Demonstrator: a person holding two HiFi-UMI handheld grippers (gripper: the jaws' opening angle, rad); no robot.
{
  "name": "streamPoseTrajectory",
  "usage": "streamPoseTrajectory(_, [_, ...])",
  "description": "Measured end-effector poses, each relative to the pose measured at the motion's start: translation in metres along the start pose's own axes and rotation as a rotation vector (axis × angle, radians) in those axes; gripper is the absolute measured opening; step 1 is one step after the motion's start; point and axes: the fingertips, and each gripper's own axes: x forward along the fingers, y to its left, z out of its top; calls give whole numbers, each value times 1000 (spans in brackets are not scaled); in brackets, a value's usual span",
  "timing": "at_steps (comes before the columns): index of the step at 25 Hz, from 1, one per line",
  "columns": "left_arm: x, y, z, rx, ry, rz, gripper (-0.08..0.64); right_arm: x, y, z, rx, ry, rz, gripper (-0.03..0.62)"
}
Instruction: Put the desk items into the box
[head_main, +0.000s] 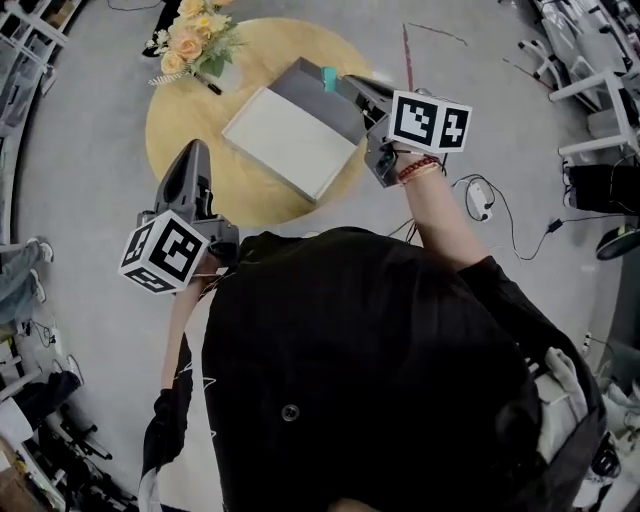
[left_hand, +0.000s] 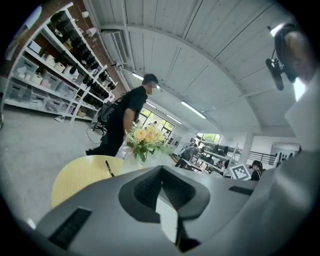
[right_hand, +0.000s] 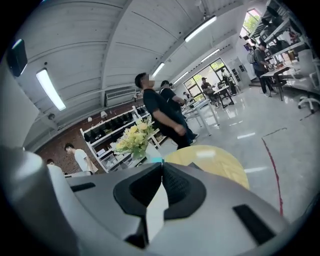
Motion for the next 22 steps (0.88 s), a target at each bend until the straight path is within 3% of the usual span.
streamPoseTrajectory(14, [-21, 24, -7, -45, -73, 205, 11, 57, -46, -30, -74, 196, 29, 12])
streamPoseTrajectory(22, [-41, 25, 12, -17, -119, 264, 11, 74, -61, -46, -329, 322, -27, 12])
